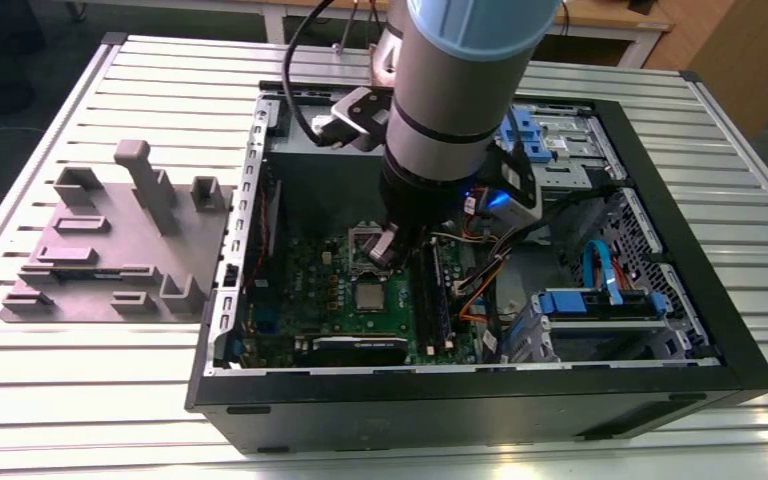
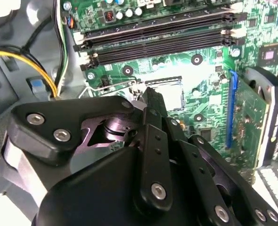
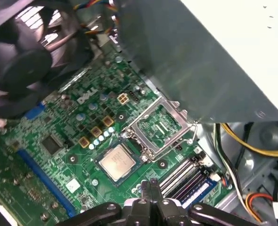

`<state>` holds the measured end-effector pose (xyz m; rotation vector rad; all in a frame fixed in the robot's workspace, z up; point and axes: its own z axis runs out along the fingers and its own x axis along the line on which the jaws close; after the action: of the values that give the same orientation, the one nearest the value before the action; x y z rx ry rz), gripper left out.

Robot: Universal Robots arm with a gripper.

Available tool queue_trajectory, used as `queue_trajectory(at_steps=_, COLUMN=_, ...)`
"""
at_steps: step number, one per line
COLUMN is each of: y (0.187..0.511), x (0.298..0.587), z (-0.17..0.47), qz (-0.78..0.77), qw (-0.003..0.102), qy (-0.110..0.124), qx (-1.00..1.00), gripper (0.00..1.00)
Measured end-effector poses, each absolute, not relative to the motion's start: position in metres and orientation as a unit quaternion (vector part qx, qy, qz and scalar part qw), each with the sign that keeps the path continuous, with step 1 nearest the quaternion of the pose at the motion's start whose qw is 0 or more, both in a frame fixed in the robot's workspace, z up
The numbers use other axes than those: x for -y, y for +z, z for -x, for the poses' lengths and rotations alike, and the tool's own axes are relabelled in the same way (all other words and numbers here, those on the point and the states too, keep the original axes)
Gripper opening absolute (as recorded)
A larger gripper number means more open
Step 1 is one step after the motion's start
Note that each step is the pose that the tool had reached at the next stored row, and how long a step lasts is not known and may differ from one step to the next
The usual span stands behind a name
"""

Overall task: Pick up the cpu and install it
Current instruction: 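Close the cpu cover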

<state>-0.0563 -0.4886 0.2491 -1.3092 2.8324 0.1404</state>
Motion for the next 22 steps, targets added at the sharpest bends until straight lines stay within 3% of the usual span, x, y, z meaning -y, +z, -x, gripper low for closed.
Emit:
queue_trajectory(at_steps=5, y=0.2481, x=0.4884, z=0.0532, qz=0.432, qw=0.013, qy=0.058, qx=-0.9, gripper=0.11)
queue_trajectory(at_steps=22, y=0.2478, x=0.4879, z=0.0532, qz=0.46, qw=0.011, qy=0.057, qx=-0.886, gripper=0.11)
